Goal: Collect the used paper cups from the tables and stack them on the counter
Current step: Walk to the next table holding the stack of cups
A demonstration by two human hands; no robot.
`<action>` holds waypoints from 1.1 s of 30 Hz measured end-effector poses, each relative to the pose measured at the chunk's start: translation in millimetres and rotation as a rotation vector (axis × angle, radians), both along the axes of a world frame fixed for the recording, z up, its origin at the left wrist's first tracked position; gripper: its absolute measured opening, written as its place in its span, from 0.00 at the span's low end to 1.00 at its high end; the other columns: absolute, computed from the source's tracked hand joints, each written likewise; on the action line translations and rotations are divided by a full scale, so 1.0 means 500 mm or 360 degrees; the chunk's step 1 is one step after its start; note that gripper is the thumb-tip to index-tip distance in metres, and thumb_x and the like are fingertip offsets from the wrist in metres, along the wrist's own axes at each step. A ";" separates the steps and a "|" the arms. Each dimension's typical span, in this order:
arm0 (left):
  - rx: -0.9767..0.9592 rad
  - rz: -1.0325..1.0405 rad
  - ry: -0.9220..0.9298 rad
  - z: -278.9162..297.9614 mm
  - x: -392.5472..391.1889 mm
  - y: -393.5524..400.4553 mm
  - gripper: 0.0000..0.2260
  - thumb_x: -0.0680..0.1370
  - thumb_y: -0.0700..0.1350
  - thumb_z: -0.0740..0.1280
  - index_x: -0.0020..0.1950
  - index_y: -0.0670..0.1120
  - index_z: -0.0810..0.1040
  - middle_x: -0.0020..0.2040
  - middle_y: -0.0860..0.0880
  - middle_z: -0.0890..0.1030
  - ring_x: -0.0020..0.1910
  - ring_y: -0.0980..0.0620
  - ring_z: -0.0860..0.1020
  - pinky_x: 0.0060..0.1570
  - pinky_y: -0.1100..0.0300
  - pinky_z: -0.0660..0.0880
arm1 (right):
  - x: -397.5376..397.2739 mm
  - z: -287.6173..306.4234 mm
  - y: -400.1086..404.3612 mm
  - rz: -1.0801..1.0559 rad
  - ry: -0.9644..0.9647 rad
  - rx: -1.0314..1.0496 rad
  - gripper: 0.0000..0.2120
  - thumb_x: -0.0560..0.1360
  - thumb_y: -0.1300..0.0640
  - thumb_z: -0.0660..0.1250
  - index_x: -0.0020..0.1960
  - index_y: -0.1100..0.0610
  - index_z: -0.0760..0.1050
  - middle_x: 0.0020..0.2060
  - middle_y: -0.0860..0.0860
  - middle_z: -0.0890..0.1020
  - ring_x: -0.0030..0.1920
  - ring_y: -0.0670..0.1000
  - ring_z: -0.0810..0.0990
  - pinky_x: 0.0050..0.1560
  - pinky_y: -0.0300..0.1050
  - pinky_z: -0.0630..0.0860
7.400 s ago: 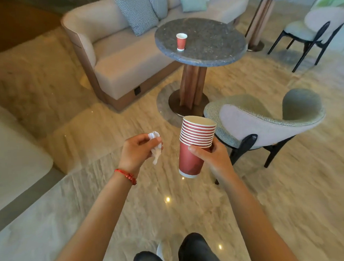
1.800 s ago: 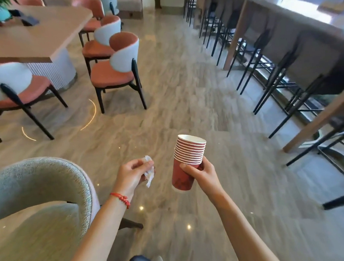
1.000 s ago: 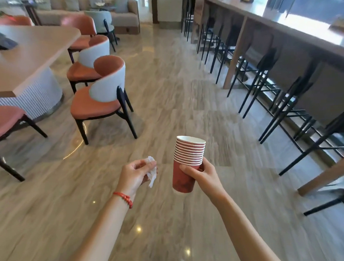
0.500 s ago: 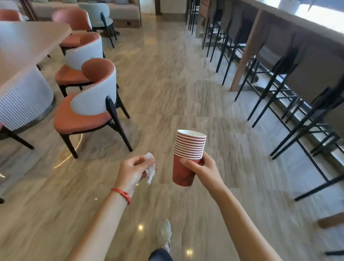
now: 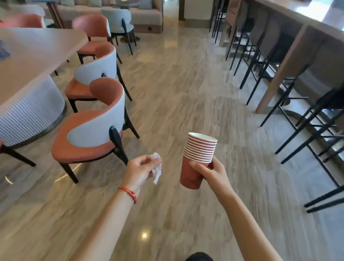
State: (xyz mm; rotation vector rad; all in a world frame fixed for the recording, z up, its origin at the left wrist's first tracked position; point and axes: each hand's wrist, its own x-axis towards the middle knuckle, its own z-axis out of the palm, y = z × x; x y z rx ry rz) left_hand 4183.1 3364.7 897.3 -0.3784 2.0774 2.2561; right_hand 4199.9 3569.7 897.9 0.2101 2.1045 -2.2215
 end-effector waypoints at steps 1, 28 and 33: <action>0.0000 0.0012 -0.0003 -0.003 -0.035 0.007 0.12 0.72 0.39 0.71 0.28 0.42 0.78 0.28 0.46 0.80 0.36 0.45 0.77 0.28 0.65 0.73 | -0.039 -0.003 0.007 0.0016 0.0000 -0.0013 0.12 0.70 0.60 0.73 0.51 0.54 0.77 0.44 0.48 0.84 0.44 0.43 0.83 0.45 0.37 0.79; 0.0048 0.1019 -0.0065 -0.006 -0.454 -0.030 0.10 0.72 0.39 0.70 0.31 0.41 0.77 0.26 0.50 0.79 0.33 0.50 0.80 0.43 0.55 0.78 | -0.711 -0.001 -0.096 0.1155 0.0075 0.0020 0.18 0.68 0.58 0.74 0.56 0.55 0.76 0.47 0.49 0.84 0.49 0.46 0.83 0.45 0.36 0.78; 0.0098 0.1297 -0.0042 -0.001 -0.371 -0.131 0.11 0.73 0.36 0.69 0.30 0.41 0.76 0.26 0.48 0.78 0.32 0.52 0.80 0.34 0.63 0.77 | -0.683 0.002 -0.245 0.1449 0.0084 0.0012 0.22 0.66 0.56 0.75 0.57 0.58 0.76 0.47 0.49 0.84 0.49 0.45 0.83 0.45 0.36 0.77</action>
